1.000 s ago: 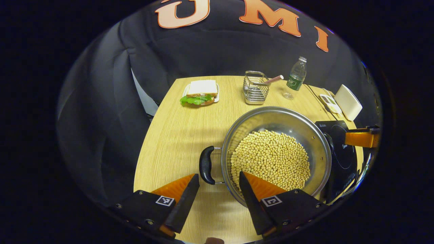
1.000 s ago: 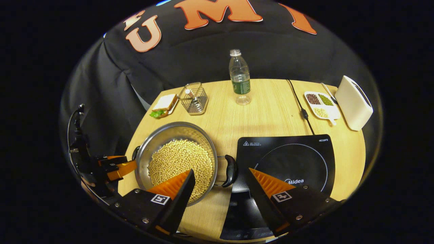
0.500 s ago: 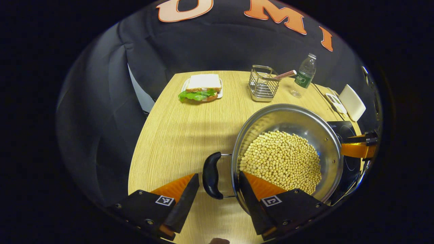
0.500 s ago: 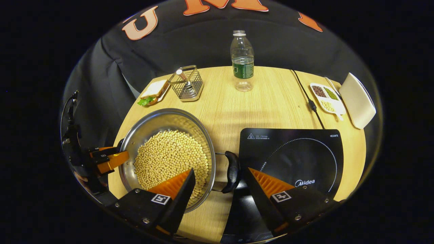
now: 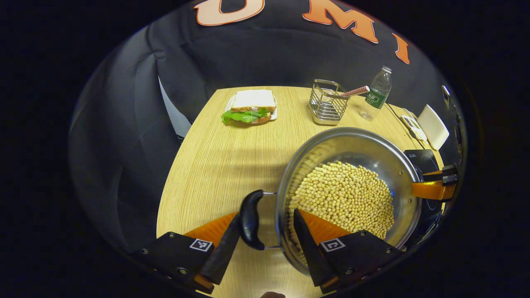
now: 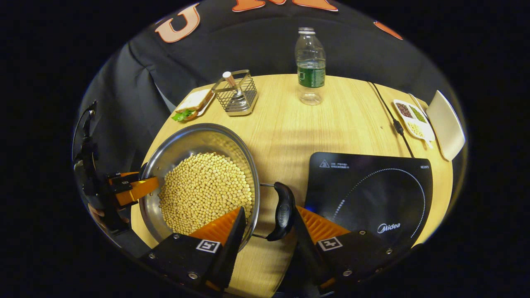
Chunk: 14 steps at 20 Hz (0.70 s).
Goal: First push the handle of the pot to place it horizontally, then grasp the pot with both hands and set it on the induction cooktop.
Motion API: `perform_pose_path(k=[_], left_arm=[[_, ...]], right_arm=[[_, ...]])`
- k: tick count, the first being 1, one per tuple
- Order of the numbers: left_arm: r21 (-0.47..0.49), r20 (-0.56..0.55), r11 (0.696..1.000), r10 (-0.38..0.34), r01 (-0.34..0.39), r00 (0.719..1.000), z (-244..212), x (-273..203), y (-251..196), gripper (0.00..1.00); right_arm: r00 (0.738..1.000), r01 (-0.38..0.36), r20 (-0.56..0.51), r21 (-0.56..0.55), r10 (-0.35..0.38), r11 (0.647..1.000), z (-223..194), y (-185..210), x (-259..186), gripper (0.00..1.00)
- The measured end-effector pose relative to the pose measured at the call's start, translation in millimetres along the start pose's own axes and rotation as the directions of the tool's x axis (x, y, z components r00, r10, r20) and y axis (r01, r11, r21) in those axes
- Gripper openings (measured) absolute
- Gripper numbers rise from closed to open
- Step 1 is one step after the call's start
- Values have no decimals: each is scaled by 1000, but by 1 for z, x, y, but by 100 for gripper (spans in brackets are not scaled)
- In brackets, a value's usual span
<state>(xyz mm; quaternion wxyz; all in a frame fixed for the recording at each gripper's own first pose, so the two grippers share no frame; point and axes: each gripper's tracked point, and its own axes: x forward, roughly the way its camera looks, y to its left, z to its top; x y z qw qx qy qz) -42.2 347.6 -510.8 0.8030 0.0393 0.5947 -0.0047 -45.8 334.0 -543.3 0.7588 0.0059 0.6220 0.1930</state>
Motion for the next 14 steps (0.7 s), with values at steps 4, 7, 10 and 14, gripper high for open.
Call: perform_pose_path(k=[4, 7, 10, 14], left_arm=[[-28, 0, 1000, -4, 4, 1000, -6, 8, 4, 81], [-55, -8, 998, 4, -4, 1000, -11, 13, 6, 81], [-87, 7, 996, 13, -13, 1000, -14, 17, 10, 82], [-152, 36, 988, 5, 0, 999, -18, 23, 12, 83]], right_arm=[[999, 31, -22, -8, -31, 999, -7, 2, 14, 69], [999, 50, 8, -11, -50, 999, -2, -2, 22, 68], [999, 42, 29, 3, -42, 999, 2, -4, 28, 65], [994, 80, 72, -14, -79, 997, 4, -9, 32, 64]])
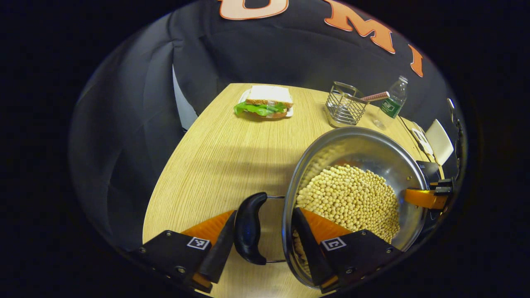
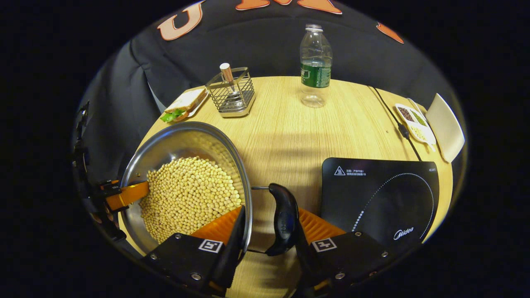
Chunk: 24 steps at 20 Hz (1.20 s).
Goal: First push the handle of the pot to place it horizontally, then grasp the pot with both hands and set it on the induction cooktop.
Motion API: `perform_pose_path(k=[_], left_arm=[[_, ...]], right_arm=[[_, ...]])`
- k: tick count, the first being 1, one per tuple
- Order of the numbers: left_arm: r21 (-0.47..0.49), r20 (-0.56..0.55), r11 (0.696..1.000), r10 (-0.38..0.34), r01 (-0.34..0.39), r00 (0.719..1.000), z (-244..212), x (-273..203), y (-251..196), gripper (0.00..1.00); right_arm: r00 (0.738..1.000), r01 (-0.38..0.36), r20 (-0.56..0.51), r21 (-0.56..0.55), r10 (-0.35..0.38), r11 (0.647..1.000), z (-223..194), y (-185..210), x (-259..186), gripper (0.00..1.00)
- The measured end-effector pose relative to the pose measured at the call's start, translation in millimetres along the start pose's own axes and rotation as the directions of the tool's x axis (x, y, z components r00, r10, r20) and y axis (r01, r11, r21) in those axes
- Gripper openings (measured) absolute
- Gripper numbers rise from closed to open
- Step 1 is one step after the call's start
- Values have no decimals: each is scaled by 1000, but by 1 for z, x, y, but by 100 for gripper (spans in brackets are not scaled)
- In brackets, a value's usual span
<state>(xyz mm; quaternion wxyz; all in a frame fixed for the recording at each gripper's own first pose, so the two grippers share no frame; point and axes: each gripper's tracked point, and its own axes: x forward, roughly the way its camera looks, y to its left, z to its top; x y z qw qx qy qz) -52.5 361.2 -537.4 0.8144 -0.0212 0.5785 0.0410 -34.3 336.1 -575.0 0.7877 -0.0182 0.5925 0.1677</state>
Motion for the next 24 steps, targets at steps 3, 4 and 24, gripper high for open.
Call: perform_pose_path(k=[3, 4, 24], left_arm=[[-51, 42, 999, 5, -3, 999, 2, 0, 2, 73], [-60, 56, 998, 12, -9, 998, 4, 0, 2, 72], [66, 234, 996, 38, -55, 971, 48, -70, -61, 66]], right_arm=[[1000, -15, -2, 26, 15, 1000, 0, 1, -2, 61], [1000, -19, -4, 40, 19, 999, 1, 1, -3, 61], [996, -23, 84, 151, 10, 988, 29, -52, -56, 48]])
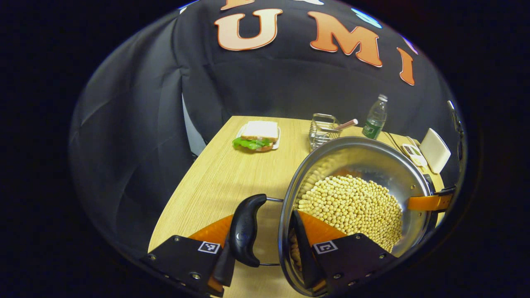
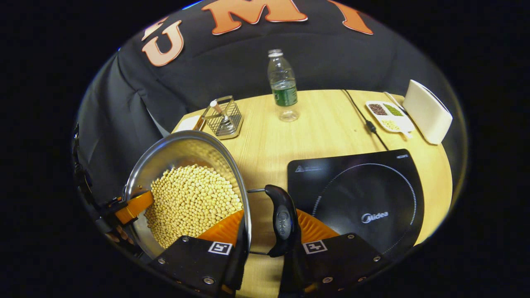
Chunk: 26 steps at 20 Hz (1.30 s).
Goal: First push the handle of the pot to place it horizontally, then grasp the pot with both hands and set it on the induction cooktop.
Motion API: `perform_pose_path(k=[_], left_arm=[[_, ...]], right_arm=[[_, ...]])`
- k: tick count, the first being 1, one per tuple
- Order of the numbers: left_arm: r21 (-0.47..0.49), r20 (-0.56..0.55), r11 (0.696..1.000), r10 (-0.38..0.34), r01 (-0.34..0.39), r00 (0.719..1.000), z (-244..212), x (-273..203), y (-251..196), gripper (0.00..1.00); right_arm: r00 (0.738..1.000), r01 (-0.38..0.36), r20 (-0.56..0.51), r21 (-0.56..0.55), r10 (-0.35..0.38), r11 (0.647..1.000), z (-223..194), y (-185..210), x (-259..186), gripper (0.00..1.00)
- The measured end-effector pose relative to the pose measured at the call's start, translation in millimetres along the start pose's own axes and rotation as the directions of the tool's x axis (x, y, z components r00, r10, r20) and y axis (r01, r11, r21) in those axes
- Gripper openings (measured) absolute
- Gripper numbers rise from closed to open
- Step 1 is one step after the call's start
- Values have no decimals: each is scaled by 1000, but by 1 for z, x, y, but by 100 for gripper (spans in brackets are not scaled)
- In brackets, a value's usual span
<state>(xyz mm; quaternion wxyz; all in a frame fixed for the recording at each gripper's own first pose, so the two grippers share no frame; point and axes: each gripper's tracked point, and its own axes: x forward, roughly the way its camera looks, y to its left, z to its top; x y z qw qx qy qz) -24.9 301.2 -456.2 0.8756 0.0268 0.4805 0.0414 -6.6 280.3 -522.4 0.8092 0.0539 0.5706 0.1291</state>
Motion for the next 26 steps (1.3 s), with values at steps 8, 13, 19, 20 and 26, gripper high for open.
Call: perform_pose_path(k=[8, 13, 19, 20, 26], left_arm=[[53, 39, 994, -97, 95, 995, 26, -13, -88, 66], [98, 57, 987, -135, 129, 989, 40, -16, -142, 66], [123, 53, 979, -171, 164, 984, 44, -18, -190, 66], [120, 47, 978, -177, 170, 983, 42, -18, -199, 66], [170, 31, 965, -208, 200, 978, 40, -7, -257, 66]], right_arm=[[995, 67, 63, 70, -72, 995, 13, -43, -35, 48], [990, 96, 86, 123, -107, 988, 14, -80, -56, 47], [985, 128, 99, 160, -145, 979, 16, -106, -81, 43], [984, 132, 101, 164, -149, 978, 17, -112, -83, 43], [981, 156, 83, 206, -176, 966, 12, -143, -93, 47]])
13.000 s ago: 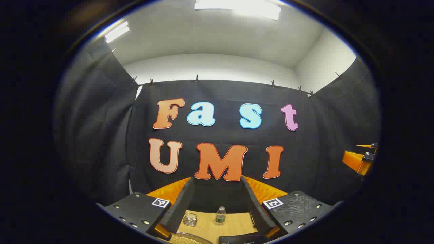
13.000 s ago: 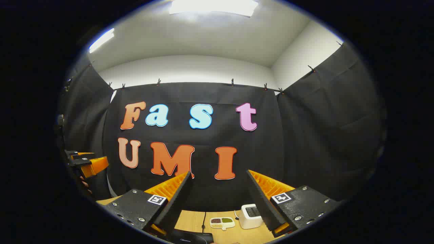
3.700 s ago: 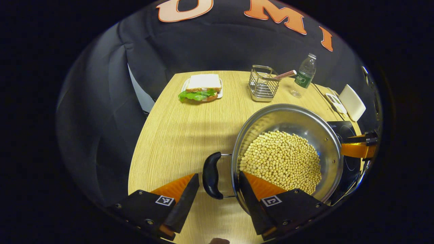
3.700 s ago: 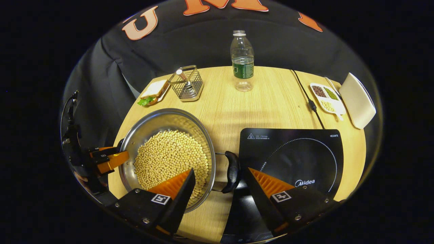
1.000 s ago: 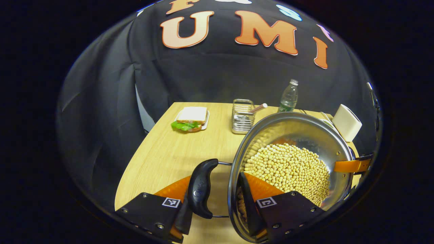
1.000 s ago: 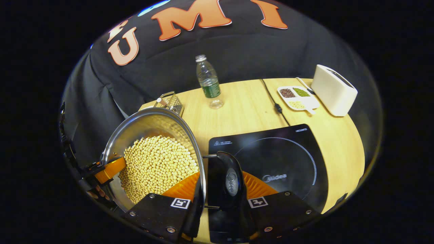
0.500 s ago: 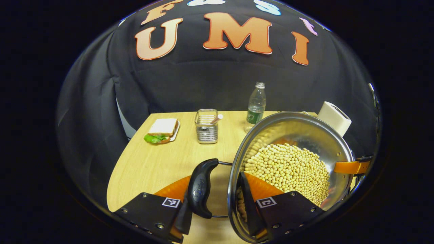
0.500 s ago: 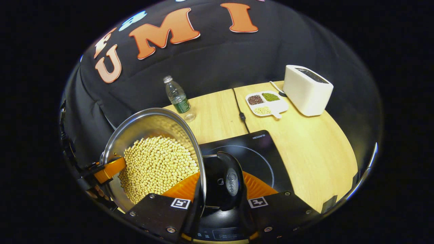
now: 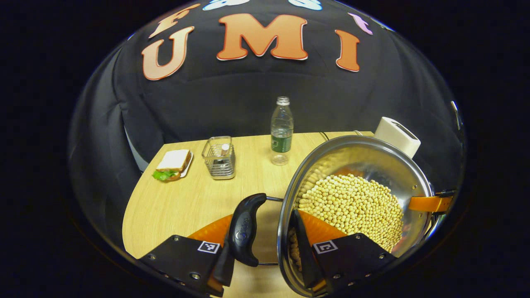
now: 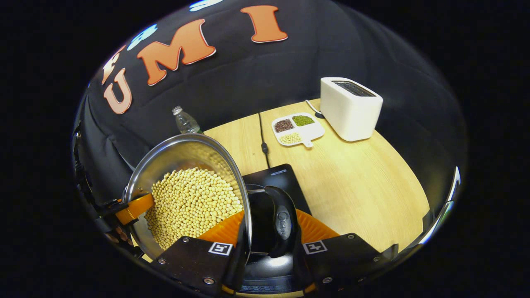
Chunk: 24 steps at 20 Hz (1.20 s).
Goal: First push the handle of the pot to place it horizontally, then grasp the pot with both hands and set it on the induction cooktop.
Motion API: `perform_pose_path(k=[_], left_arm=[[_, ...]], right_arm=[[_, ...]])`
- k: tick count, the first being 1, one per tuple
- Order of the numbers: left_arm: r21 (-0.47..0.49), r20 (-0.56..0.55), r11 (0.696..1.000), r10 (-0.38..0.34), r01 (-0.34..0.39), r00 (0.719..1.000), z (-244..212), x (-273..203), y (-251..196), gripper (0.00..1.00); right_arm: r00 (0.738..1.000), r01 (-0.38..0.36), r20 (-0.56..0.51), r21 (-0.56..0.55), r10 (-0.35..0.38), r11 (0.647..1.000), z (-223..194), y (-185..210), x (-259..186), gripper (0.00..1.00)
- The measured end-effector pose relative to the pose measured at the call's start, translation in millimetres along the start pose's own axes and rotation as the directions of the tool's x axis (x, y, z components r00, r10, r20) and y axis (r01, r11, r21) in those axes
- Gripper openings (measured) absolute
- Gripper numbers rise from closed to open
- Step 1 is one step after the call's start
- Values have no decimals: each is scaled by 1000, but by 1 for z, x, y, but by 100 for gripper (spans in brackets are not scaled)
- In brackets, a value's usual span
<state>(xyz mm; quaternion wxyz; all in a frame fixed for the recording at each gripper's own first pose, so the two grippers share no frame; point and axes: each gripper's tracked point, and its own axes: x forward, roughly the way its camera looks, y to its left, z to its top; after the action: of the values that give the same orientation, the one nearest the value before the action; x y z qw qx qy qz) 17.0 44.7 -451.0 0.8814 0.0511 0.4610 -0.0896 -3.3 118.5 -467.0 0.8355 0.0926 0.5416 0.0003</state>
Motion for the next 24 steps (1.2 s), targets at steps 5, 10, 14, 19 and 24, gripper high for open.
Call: perform_pose_path(k=[5, 10, 14, 19, 24], left_arm=[[20, -30, 999, -27, 27, 999, -9, 36, -13, 66], [35, -46, 999, -39, 41, 998, -13, 60, -19, 66], [36, -73, 998, -40, 42, 997, -19, 71, -28, 66], [5, -112, 1000, -18, 19, 994, -28, 79, -24, 66], [-31, -131, 1000, -10, 6, 991, -33, 82, -27, 66]], right_arm=[[999, 25, -31, 23, -25, 999, -3, -11, 8, 48], [998, 39, -60, 33, -36, 999, -2, -15, 18, 47], [995, 46, -96, 38, -42, 998, -2, -10, 28, 48], [991, 34, -128, 18, -32, 999, -3, 0, 45, 48], [990, 23, -136, -1, -23, 1000, 6, 7, 54, 47]])
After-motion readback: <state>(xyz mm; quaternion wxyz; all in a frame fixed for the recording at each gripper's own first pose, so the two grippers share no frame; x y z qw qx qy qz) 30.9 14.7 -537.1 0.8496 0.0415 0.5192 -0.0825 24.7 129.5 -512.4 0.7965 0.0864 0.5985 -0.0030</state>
